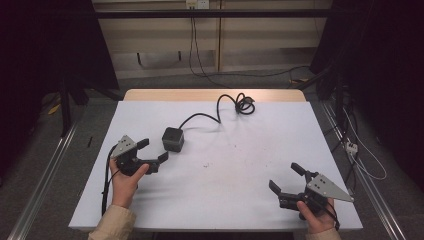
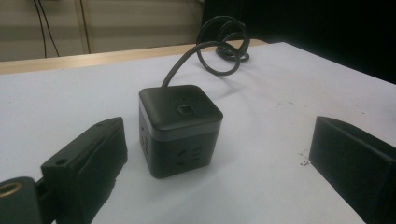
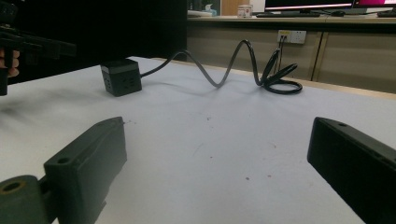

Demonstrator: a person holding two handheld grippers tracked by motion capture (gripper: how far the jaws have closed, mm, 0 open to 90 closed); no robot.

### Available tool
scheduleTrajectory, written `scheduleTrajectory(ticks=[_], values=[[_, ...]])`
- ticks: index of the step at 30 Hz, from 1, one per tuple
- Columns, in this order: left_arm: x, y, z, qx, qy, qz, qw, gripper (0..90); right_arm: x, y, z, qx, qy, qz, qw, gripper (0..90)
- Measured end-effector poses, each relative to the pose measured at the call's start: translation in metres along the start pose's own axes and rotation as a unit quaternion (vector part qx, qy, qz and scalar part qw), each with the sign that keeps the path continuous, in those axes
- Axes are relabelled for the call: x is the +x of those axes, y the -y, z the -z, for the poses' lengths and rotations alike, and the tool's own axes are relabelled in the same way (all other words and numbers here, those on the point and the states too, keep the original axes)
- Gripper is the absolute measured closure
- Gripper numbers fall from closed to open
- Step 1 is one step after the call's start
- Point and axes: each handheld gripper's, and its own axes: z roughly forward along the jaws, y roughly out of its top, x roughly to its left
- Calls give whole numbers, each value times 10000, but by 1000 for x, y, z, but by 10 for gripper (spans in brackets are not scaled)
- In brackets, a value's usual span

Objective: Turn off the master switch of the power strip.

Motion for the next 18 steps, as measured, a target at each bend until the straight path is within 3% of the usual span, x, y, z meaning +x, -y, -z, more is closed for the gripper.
scheduleTrajectory(ticks=[18], values=[[3, -4, -14, 80, -110, 0, 9999, 44, 0, 0, 0, -22, -15, 1, 10000, 42]])
